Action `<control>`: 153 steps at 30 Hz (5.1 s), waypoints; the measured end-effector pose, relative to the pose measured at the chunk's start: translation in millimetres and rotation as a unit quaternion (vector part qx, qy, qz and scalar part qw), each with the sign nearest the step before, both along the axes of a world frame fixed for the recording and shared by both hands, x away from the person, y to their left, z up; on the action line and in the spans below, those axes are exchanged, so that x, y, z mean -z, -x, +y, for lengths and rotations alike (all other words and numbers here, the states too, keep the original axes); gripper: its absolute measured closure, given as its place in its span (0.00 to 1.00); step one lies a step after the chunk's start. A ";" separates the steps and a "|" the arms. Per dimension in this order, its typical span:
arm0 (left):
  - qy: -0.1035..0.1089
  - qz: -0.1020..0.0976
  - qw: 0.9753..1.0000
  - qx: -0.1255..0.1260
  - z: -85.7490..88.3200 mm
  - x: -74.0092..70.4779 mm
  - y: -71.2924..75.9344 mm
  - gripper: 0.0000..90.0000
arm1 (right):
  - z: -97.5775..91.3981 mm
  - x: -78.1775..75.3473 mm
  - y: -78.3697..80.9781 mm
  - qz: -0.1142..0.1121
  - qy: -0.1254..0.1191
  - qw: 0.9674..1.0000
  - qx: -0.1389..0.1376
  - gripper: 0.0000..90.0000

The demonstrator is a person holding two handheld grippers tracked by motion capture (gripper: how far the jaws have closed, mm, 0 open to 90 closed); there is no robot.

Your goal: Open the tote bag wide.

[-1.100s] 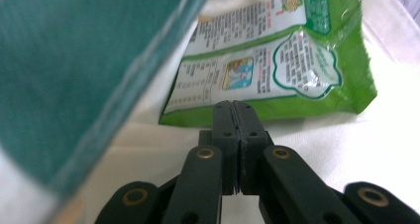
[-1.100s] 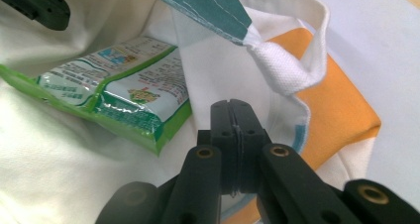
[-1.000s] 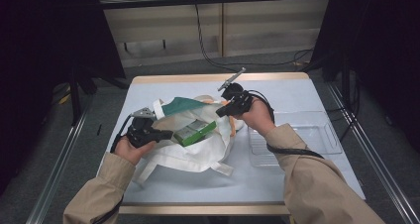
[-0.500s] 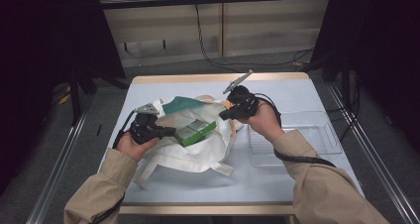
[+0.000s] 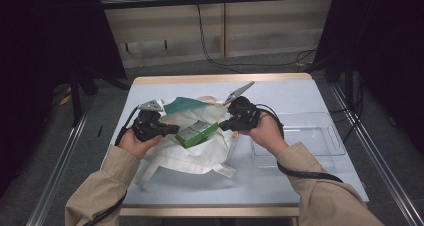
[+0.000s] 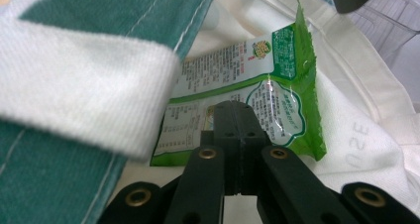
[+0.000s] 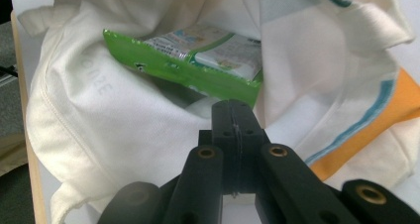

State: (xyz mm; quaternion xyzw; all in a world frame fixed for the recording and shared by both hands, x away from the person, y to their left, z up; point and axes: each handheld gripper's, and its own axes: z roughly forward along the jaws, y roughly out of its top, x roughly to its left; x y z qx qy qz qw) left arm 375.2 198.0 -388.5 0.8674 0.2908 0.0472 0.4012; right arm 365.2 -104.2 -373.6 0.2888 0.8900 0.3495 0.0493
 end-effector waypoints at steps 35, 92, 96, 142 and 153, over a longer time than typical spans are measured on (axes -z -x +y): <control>-0.010 -0.024 1.000 0.010 -3.3 -16.2 -3.7 1.00 | 8.2 27.7 28.2 0.021 -0.006 1.000 -0.016 1.00; -0.006 -0.025 1.000 -0.001 -3.3 -22.6 -18.8 1.00 | 43.8 48.6 26.5 0.018 0.004 0.999 -0.043 0.99; 0.003 -0.014 1.000 0.000 -3.1 -24.4 -23.1 1.00 | 44.4 53.3 27.2 0.021 0.002 0.999 -0.039 0.99; -0.013 -0.028 0.999 -0.013 -2.3 -28.2 -28.7 1.00 | 44.2 46.3 22.6 0.005 0.000 1.000 -0.009 0.99; -0.010 -0.030 0.999 -0.014 -1.6 -30.8 -29.1 1.00 | 47.2 40.8 12.0 -0.010 0.004 1.000 0.001 0.99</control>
